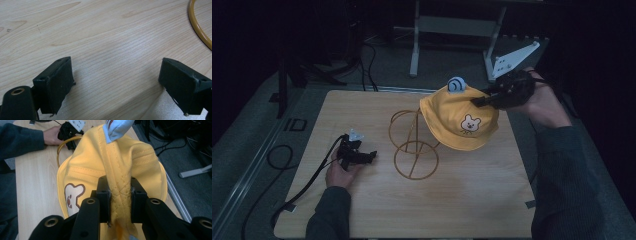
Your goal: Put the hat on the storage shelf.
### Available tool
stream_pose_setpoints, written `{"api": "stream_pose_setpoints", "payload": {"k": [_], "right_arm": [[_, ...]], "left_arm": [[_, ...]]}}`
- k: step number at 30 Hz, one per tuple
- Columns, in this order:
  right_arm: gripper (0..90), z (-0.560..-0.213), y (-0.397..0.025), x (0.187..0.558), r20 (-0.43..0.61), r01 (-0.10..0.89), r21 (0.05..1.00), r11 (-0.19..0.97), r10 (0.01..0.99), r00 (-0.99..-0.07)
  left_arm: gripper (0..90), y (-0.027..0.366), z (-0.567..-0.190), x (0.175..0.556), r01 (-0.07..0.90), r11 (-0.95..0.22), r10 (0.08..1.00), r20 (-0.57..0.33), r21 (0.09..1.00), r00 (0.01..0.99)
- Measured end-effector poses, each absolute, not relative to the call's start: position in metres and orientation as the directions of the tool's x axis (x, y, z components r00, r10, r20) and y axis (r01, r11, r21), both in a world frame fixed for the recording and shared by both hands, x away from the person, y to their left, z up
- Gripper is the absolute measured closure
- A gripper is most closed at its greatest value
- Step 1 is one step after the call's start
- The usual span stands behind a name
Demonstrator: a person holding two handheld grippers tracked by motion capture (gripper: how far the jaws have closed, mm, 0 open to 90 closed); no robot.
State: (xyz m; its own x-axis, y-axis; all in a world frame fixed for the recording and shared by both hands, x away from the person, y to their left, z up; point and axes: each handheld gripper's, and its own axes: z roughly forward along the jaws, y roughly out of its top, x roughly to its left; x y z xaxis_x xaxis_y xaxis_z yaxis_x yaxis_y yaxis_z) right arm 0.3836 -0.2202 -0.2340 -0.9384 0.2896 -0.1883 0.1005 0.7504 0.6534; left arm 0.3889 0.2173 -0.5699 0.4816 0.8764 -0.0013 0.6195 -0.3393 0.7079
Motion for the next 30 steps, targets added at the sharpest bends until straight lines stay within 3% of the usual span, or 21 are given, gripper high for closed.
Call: {"api": "stream_pose_setpoints", "payload": {"k": [30], "right_arm": [[74.8, -0.231, -0.174, 0.392, -0.191, 0.067, 0.63, 0.773, 0.239, -0.952]], "left_arm": [[12.2, 0.217, -0.57, 0.389, 0.619, -0.336, 0.877, -0.003, 0.71, 0.48]]}}
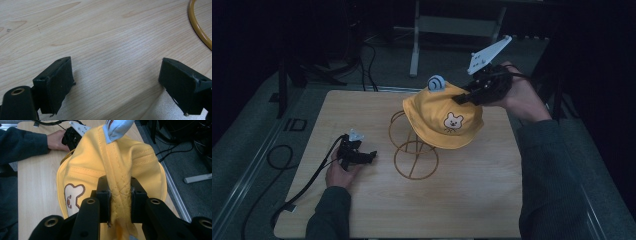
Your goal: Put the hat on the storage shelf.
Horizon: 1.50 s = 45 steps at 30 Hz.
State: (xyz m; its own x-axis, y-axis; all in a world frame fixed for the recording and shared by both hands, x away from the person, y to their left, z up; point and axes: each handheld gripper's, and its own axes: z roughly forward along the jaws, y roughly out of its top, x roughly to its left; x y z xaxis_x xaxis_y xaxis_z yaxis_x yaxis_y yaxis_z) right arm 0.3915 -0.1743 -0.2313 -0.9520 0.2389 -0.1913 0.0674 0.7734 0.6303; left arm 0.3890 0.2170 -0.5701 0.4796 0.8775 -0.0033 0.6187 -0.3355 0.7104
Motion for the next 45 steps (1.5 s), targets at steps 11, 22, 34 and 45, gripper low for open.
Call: {"api": "stream_pose_setpoints", "payload": {"k": [11, 22, 34, 45], "right_arm": [[74.8, -0.233, -0.159, 0.395, -0.189, 0.065, 0.617, 0.785, 0.227, -0.955], [74.8, -0.224, -0.13, 0.4, -0.203, 0.052, 0.58, 0.813, 0.206, -0.957], [73.0, -0.246, -0.081, 0.41, -0.175, 0.056, 0.494, 0.867, 0.162, -0.971], [73.4, -0.262, -0.059, 0.408, -0.153, 0.042, 0.511, 0.858, 0.139, -0.978]], "left_arm": [[12.2, 0.217, -0.57, 0.389, 0.619, -0.335, 0.877, -0.004, 0.71, 0.48], [12.2, 0.217, -0.57, 0.389, 0.619, -0.337, 0.877, -0.002, 0.709, 0.48], [12.2, 0.217, -0.57, 0.389, 0.621, -0.338, 0.876, -0.004, 0.707, 0.482], [12.2, 0.217, -0.57, 0.389, 0.619, -0.337, 0.877, -0.003, 0.71, 0.48]]}}
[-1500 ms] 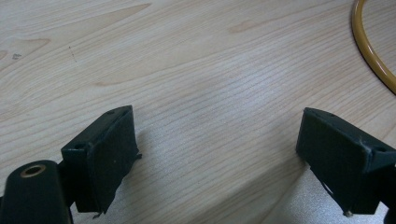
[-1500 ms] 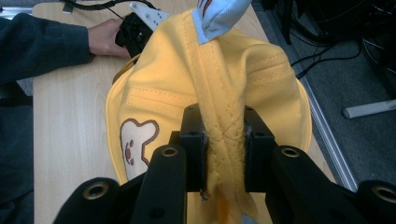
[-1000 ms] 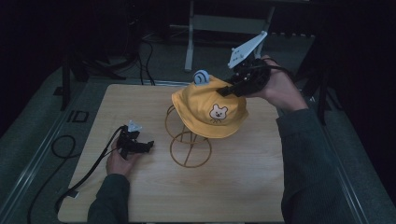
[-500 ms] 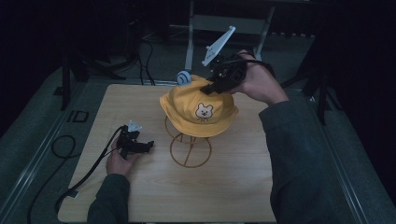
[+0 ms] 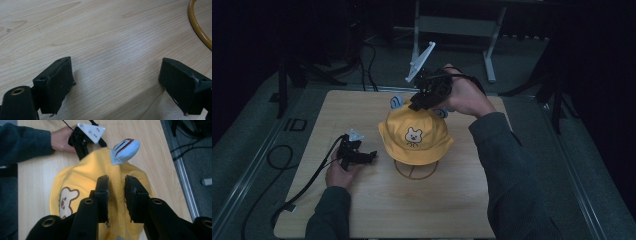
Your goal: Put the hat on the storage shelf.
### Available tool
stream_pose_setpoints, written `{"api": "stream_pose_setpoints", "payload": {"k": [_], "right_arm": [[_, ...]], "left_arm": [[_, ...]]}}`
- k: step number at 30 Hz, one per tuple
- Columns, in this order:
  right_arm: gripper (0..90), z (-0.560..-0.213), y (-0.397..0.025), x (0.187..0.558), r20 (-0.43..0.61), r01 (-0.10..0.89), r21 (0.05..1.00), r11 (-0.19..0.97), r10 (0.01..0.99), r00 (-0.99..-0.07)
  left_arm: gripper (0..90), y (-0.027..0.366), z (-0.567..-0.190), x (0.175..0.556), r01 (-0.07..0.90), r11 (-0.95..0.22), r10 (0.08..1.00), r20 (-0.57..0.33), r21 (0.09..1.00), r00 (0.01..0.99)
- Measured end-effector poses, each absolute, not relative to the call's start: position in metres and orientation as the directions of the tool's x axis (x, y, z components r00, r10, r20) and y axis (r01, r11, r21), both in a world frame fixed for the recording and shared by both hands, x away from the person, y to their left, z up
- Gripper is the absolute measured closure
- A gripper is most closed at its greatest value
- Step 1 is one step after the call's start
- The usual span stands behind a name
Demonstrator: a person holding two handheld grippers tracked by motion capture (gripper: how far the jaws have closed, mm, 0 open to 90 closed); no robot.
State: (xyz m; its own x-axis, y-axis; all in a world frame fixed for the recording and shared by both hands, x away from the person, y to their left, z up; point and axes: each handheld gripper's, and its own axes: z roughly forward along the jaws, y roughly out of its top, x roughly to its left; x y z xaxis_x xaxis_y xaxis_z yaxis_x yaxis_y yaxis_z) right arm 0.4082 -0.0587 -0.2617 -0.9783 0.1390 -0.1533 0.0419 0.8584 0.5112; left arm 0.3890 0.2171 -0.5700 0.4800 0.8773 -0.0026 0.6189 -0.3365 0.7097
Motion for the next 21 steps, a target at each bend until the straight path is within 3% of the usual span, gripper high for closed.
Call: {"api": "stream_pose_setpoints", "payload": {"k": [6, 10, 16, 21], "right_arm": [[73.2, -0.266, -0.052, 0.406, -0.15, 0.032, 0.512, 0.858, 0.126, -0.981], [62.7, -0.266, -0.054, 0.406, -0.155, 0.036, 0.507, 0.861, 0.132, -0.979], [39.8, -0.261, -0.064, 0.404, -0.193, 0.055, 0.52, 0.853, 0.18, -0.965], [29.5, -0.257, -0.073, 0.403, -0.217, 0.085, 0.514, 0.853, 0.225, -0.95]], "left_arm": [[12.2, 0.217, -0.57, 0.389, 0.619, -0.336, 0.877, -0.003, 0.71, 0.48], [12.2, 0.217, -0.57, 0.389, 0.619, -0.336, 0.877, -0.002, 0.71, 0.48], [12.2, 0.217, -0.57, 0.389, 0.619, -0.336, 0.877, -0.002, 0.71, 0.48], [12.2, 0.217, -0.57, 0.389, 0.619, -0.337, 0.877, -0.003, 0.71, 0.48]]}}
